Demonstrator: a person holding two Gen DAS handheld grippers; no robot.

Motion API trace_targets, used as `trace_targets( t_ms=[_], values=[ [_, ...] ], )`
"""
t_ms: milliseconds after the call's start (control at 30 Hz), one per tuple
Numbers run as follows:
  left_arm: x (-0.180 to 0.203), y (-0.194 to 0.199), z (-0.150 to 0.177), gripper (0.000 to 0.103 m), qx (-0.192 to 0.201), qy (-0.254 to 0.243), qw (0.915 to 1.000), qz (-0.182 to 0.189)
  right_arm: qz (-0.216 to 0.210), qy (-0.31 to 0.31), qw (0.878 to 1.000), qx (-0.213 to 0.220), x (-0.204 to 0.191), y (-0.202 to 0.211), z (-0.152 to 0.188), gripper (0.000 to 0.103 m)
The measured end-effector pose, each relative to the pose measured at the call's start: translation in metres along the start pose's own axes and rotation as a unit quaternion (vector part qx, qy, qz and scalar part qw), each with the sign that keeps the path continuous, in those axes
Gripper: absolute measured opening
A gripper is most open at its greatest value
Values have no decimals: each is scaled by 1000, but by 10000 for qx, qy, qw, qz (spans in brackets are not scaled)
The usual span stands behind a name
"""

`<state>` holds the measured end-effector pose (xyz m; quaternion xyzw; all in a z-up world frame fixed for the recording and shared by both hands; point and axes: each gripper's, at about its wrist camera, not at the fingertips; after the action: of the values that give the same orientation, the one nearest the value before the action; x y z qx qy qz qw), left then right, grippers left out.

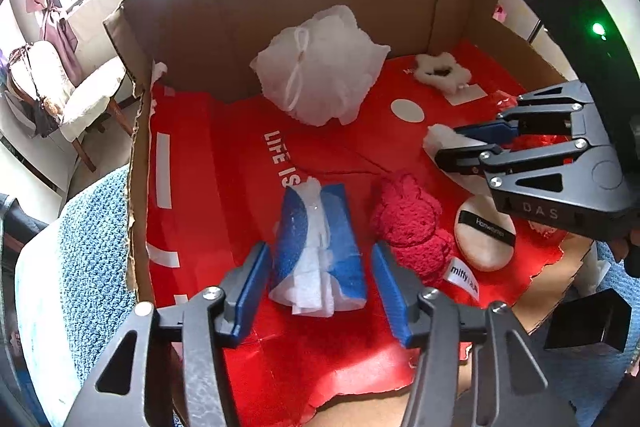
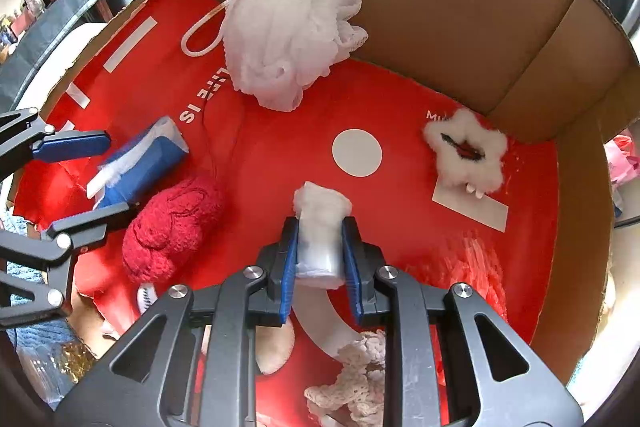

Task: Organize soft objects

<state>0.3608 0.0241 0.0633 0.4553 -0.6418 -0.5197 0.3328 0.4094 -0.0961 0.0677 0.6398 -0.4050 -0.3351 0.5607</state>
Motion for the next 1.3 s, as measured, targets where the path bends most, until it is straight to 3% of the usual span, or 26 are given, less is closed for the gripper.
trace_targets(
  t_ms=[333, 467, 933, 1300],
  values=[
    [4, 4, 6, 67, 29, -44, 10000, -19, 60, 52, 10000, -9, -7, -2, 2, 22],
    [4, 7, 6, 77, 92, -9, 9999, -134, 64, 62, 10000, 3, -8, -1, 3, 23],
    [-10, 18, 10, 78, 168, 162, 9997, -32, 98, 74, 9999, 19, -7, 5, 8, 26],
    [-5, 53, 31, 88, 566, 238, 9981, 89, 183, -55, 9993, 314, -6, 42, 31, 29]
  ],
)
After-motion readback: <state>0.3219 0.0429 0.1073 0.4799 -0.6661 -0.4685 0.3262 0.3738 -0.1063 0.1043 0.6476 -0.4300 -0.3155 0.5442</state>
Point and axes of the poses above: each gripper's, at about its wrist camera, not at the fingertips, and y roughly against the way its jaws point, x to its right, z to its underside, and after that the axes turned 15 degrees about -x, right-handed
